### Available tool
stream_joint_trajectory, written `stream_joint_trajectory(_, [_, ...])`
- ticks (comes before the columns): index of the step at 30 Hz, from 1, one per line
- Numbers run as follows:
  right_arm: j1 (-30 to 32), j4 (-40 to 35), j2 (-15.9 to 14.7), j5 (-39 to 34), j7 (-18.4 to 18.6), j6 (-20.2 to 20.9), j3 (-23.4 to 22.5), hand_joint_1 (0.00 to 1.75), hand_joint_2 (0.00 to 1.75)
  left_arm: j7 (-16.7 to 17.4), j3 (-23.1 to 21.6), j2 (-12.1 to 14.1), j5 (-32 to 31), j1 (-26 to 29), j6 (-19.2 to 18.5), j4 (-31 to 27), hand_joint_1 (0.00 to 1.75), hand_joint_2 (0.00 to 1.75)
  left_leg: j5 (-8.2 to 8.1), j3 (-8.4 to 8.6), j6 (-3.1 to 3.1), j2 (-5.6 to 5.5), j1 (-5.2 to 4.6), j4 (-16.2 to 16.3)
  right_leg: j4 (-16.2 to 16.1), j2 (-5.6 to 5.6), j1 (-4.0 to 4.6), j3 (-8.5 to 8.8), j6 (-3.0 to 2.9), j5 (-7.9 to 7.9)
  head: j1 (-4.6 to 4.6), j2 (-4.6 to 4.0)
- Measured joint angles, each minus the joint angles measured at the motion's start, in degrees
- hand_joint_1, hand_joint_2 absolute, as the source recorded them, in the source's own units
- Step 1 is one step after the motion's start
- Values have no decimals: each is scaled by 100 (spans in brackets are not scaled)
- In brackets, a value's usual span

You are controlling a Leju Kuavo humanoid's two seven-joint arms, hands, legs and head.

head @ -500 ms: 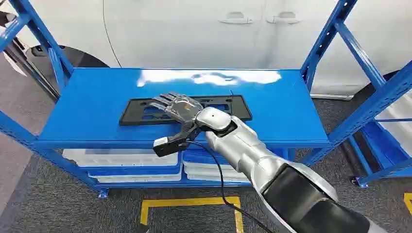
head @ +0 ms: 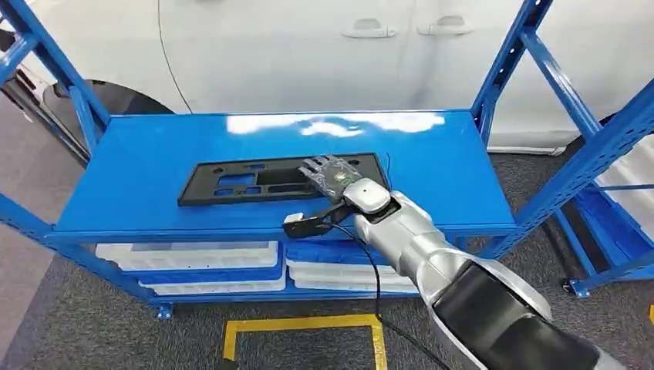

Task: Take the parts from the cabinet and place them on the table.

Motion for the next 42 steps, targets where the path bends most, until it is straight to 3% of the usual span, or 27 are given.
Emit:
stream_joint_trajectory(2, [14,64,-51,0,74,77,5,0,175,0,0,0,9,9,0,0,0,0,-284,-398,-29,0,6,827,12,2,7,-1,-13,-11,0,0])
stream_joint_trajectory(3, [18,90,-85,-11,135,111,5,0,175,0,0,2,22,18,0,0,0,0,-217,-431,-37,0,7,865,20,7,5,1,-10,-19,0,0])
stream_joint_trajectory(4, [-3,103,-118,-26,198,127,5,3,175,0,0,7,24,24,6,0,0,0,-22,-319,-41,1,7,613,36,17,-1,9,3,-35,0,0])
stream_joint_trajectory(5, [-22,118,-158,-42,247,149,5,175,175,0,0,13,26,24,11,0,0,0,262,-64,-37,1,10,101,59,21,-8,26,22,-58,0,0])
stream_joint_trajectory(6, [-31,131,-204,-42,280,162,5,175,175,-2,2,17,26,23,11,0,0,0,498,190,-30,3,15,-406,89,21,-15,37,46,-86,0,0])
stream_joint_trajectory(7, [-34,149,-247,-44,304,175,2,175,175,-4,2,22,28,27,11,0,0,0,577,394,-17,5,20,-864,129,19,-12,32,77,-122,0,0])
stream_joint_trajectory(8, [-42,166,-295,-46,315,182,2,175,175,-17,2,24,30,26,11,0,0,0,542,451,34,-13,-11,-924,178,28,19,-2,108,-142,2,0])
stream_joint_trajectory(11, [-37,204,-359,-44,315,173,2,175,175,-35,2,28,35,45,11,0,0,0,550,420,134,-12,-37,-900,153,34,2,-11,184,-116,2,0])
stream_joint_trajectory(13, [-72,206,-413,-44,321,157,-2,175,175,-50,2,26,35,35,11,0,0,0,589,461,207,-1,3,-965,236,32,-20,-19,258,-204,2,0])
stream_joint_trajectory(14, [-79,210,-422,-44,321,157,-2,175,175,-53,2,26,35,26,11,0,0,0,587,462,233,-1,3,-967,466,29,-24,-138,287,-364,2,0])
stream_joint_trajectory(16, [-72,219,-457,-44,326,155,-2,175,175,-55,2,26,35,25,9,0,0,0,580,460,250,0,-4,-964,1408,29,-48,-601,335,-803,2,0])
stream_joint_trajectory(17, [-60,225,-459,-44,326,144,-2,175,175,-55,4,28,37,29,9,0,0,0,578,459,252,3,-6,-961,1824,28,-52,-819,346,-931,2,0])
stream_joint_trajectory(18, [-59,230,-466,-41,319,131,-2,175,175,-52,4,28,37,30,9,0,0,0,577,459,250,3,-6,-958,2035,28,-54,-944,346,-934,2,0])
stream_joint_trajectory(19, [-63,230,-468,-35,315,111,-6,175,175,-57,4,28,41,29,4,0,0,0,574,464,249,1,-5,-956,1911,28,-55,-910,335,-787,2,0])
stream_joint_trajectory(20, [-74,228,-468,-31,310,103,-13,175,175,-66,7,28,44,28,4,0,0,0,569,471,245,-3,-6,-955,1560,28,-54,-745,315,-562,2,0])
stream_joint_trajectory(22, [-113,223,-468,-22,304,101,-17,175,175,-70,7,24,48,25,2,0,0,0,556,493,230,-9,-6,-955,452,26,-41,-189,241,-71,2,0])
stream_joint_trajectory(23, [-135,223,-468,-22,297,101,-24,175,175,-74,7,20,52,23,-2,0,0,0,544,487,208,-15,-28,-945,161,24,-6,-60,211,-97,2,0])
stream_joint_trajectory(26, [-142,214,-457,-149,56,-112,-90,175,175,-81,11,20,89,28,-2,0,0,0,541,488,119,-18,-19,-964,165,24,34,-68,155,-83,2,0])
stream_joint_trajectory(28, [-146,153,-426,-376,-248,-263,-245,175,175,-85,13,26,103,29,15,0,0,0,491,478,64,-14,-26,-941,58,7,-44,-8,79,-28,0,0])
stream_joint_trajectory(30, [-156,103,-396,-641,-560,-310,-466,175,175,-109,15,26,105,49,20,0,0,0,106,235,29,-5,-22,-346,41,5,-33,-2,21,-25,0,0])
stream_joint_trajectory(32, [-154,70,-356,-757,-720,-310,-625,175,175,-129,20,26,107,60,20,0,0,0,-283,-200,-5,-5,-11,587,54,12,-19,-7,7,-35,0,0])
stream_joint_trajectory(33, [-146,31,-321,-945,-947,-332,-734,175,175,-140,24,26,122,66,20,0,0,0,-326,-349,-17,-5,-8,869,68,16,-14,-9,4,-43,0,0])
stream_joint_trajectory(34, [-134,-26,-311,-1162,-1188,-341,-815,175,175,-151,31,26,138,71,24,0,0,0,-238,-361,-22,-4,-3,848,87,17,-12,-9,4,-55,0,0])
stream_joint_trajectory(35, [-123,-136,-308,-1516,-1580,-315,-953,175,175,-175,44,31,159,79,33,0,0,0,-37,-255,-26,-2,4,579,111,18,-12,-9,12,-76,0,0])
stream_joint_trajectory(37, [-95,-705,-269,-2544,-2373,205,-1384,175,175,-232,88,35,229,95,79,0,0,0,538,233,-15,3,14,-487,201,40,-18,-6,43,-145,0,0])
stream_joint_trajectory(39, [-54,-1464,-256,-3594,-2610,944,-1778,175,175,-267,127,33,288,96,107,0,0,0,501,375,31,-9,-15,-838,298,46,19,-83,94,-195,0,0])
stream_joint_trajectory(42, [161,-2799,-282,-5338,-2562,2060,-2289,175,175,-302,205,33,406,183,229,0,0,0,503,353,112,-43,-10,-804,259,24,17,-77,149,-190,2,0])
